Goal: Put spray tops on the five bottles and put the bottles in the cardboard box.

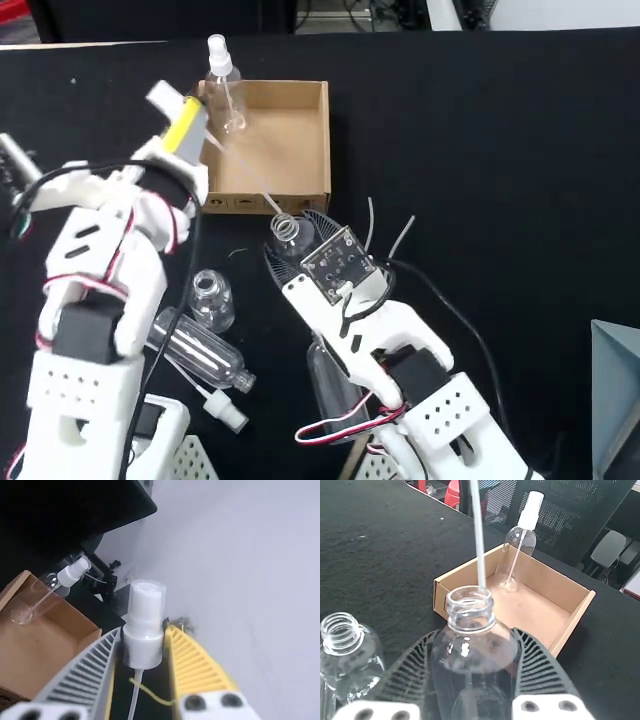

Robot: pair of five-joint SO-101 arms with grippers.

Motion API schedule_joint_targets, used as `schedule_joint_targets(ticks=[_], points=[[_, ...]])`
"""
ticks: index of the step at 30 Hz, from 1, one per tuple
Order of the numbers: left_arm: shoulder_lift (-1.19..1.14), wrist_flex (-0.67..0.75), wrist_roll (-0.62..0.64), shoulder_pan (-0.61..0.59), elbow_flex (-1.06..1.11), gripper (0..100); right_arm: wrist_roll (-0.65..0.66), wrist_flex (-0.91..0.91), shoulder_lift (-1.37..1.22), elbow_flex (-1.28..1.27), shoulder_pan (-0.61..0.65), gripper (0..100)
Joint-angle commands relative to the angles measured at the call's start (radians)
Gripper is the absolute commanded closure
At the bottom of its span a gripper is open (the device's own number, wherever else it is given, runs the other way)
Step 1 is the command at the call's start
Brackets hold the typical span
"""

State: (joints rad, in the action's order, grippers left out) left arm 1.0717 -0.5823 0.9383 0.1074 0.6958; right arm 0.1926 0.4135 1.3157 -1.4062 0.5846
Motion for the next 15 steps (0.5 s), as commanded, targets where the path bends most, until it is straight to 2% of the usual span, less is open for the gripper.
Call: schedule_joint_targets(ticks=[1, 7, 15], points=[[0.121, 0.009, 0.002, -0.015, -0.048, 97, 0.011, -0.031, 0.030, 0.004, 0.025, 90.3], [0.239, 0.000, 0.002, -0.008, 0.002, 97, 0.011, -0.031, 0.030, 0.004, 0.025, 90.3], [0.244, 0.002, 0.002, -0.008, 0.053, 97, 0.011, -0.031, 0.030, 0.004, 0.025, 90.3]])
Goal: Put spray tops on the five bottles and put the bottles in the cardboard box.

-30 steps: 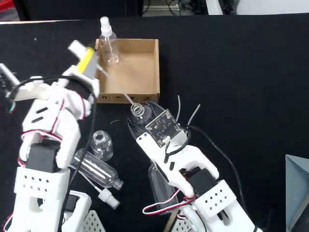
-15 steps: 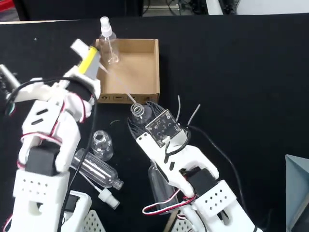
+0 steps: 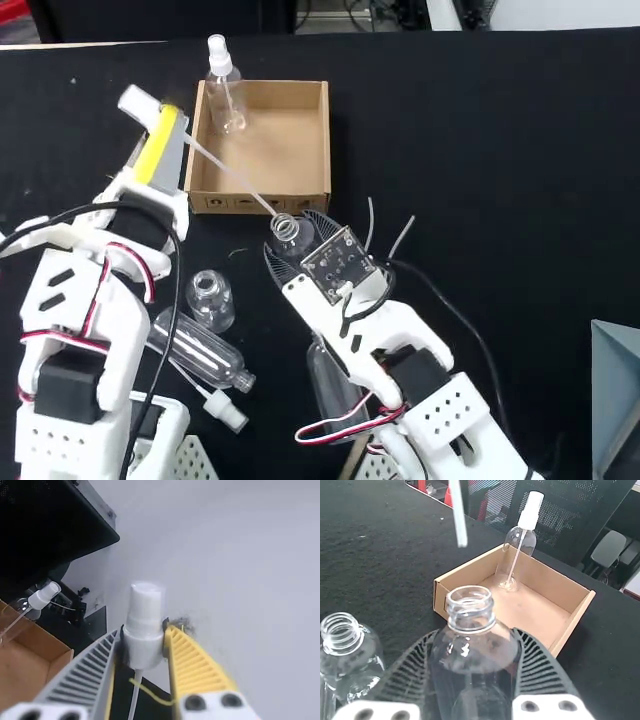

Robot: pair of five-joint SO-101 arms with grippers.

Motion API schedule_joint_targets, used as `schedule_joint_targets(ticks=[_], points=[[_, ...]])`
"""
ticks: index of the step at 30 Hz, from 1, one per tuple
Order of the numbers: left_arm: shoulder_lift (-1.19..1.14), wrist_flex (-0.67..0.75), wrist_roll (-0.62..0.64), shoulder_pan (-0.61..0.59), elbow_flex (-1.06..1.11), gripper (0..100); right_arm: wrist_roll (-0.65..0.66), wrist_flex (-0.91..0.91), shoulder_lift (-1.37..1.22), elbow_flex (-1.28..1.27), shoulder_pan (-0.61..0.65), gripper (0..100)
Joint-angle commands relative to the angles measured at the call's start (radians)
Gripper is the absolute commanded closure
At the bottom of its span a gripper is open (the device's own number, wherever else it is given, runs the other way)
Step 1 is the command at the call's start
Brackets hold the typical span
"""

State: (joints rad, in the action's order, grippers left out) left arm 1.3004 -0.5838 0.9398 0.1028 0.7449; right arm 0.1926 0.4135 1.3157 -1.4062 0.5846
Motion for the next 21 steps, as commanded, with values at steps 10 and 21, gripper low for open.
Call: schedule_joint_targets(ticks=[10, 21], points=[[0.017, 0.005, -0.002, 0.056, 0.079, 97, 0.011, -0.031, 0.030, 0.004, 0.025, 90.3], [0.021, 0.005, -0.002, 0.054, 0.119, 97, 0.011, -0.031, 0.030, 0.004, 0.025, 90.3]])
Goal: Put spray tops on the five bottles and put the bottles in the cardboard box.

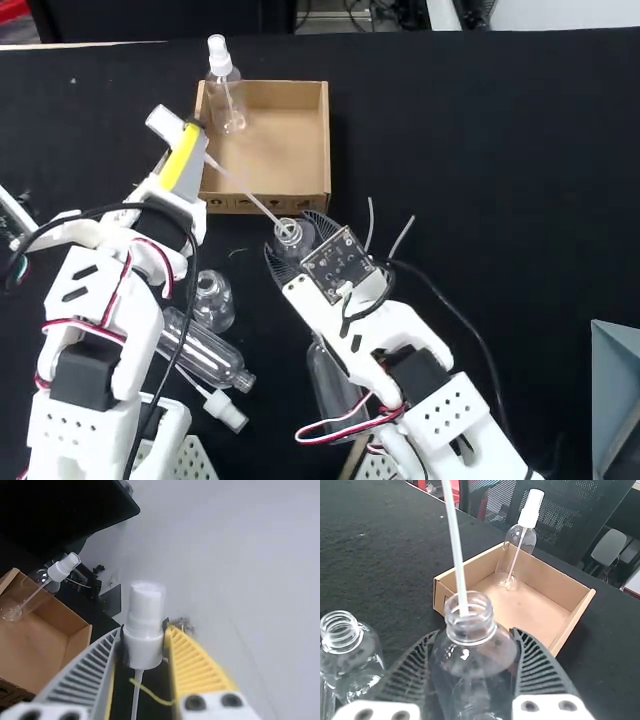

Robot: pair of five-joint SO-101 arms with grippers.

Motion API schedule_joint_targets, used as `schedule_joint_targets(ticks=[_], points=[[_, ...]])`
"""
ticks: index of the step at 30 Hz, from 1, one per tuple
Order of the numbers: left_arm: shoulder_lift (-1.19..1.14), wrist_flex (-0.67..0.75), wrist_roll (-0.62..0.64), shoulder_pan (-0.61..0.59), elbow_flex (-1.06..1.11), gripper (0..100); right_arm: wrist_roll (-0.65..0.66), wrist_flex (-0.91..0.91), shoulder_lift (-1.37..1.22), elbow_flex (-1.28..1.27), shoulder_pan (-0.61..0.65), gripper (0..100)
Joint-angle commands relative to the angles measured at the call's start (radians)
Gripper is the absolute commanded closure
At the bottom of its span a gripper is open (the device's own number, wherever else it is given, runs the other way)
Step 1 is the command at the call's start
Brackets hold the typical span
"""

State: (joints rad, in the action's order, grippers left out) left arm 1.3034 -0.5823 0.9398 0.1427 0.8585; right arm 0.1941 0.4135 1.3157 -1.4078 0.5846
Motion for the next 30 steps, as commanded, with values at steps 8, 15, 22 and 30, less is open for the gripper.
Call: schedule_joint_targets(ticks=[8, 15, 22, 30], points=[[0.021, 0.005, -0.061, 0.005, 0.007, 97, 0.009, -0.031, 0.030, 0.005, 0.025, 90.3], [0.023, 0.026, -0.066, 0.005, 0.002, 97, 0.009, -0.031, 0.030, 0.005, 0.025, 90.3], [0.023, 0.075, -0.066, -0.047, 0.007, 97, 0.009, -0.031, 0.030, 0.005, 0.025, 90.3], [0.023, 0.068, -0.066, -0.042, 0.012, 97, 0.009, -0.031, 0.030, 0.005, 0.025, 90.3]])
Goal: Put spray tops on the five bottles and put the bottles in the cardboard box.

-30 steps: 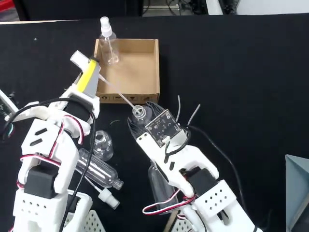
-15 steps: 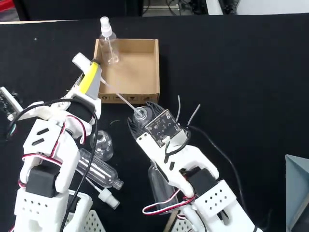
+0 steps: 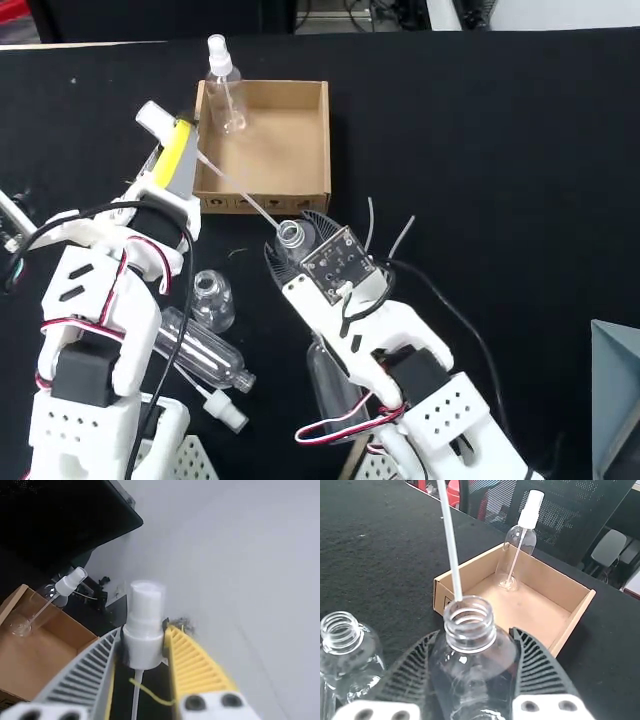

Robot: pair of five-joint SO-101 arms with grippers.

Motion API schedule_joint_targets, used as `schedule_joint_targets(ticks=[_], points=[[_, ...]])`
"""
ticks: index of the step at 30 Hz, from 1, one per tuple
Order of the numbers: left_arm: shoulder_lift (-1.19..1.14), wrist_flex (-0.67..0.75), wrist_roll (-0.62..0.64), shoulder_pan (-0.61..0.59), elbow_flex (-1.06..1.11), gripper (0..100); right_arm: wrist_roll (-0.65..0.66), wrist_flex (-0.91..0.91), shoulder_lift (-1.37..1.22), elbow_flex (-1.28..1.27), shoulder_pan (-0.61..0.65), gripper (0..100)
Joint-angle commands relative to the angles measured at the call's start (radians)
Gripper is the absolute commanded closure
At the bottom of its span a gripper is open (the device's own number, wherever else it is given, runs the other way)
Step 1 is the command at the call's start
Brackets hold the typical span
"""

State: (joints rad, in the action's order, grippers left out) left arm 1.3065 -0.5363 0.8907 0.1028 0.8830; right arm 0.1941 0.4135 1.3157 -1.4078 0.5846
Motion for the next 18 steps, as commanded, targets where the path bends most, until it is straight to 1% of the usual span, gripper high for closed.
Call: schedule_joint_targets(ticks=[1, 7, 11, 18], points=[[0.020, 0.021, -0.017, 0.002, -0.013, 97, 0.009, -0.031, 0.030, 0.005, 0.025, 90.3], [0.020, 0.023, -0.018, 0.073, 0.013, 97, 0.009, -0.031, 0.030, 0.005, 0.025, 90.3], [0.020, 0.028, -0.086, 0.120, 0.033, 97, 0.009, -0.031, 0.030, 0.005, 0.025, 90.3], [0.020, 0.025, -0.158, 0.196, 0.051, 97, 0.009, -0.031, 0.030, 0.005, 0.025, 90.3]])
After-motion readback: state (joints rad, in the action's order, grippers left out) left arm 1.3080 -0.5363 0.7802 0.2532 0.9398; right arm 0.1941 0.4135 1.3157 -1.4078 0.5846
